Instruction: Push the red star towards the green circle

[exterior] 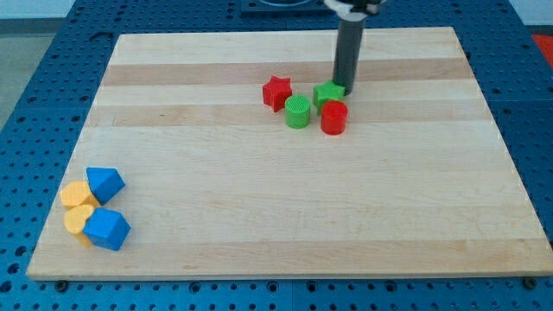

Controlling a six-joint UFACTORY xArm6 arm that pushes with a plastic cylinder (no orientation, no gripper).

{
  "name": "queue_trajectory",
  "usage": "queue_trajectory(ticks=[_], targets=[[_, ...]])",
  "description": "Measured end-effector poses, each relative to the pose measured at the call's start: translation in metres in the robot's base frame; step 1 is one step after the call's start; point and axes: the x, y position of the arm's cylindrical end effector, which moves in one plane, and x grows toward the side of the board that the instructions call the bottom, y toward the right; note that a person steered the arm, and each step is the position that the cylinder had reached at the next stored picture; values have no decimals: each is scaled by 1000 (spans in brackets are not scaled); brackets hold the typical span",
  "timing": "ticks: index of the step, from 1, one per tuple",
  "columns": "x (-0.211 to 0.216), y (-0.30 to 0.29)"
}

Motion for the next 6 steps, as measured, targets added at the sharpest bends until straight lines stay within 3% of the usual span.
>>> queue_trajectory(ticks=[1,3,6], targets=[[2,-27],[-20,-5],[-22,-103]])
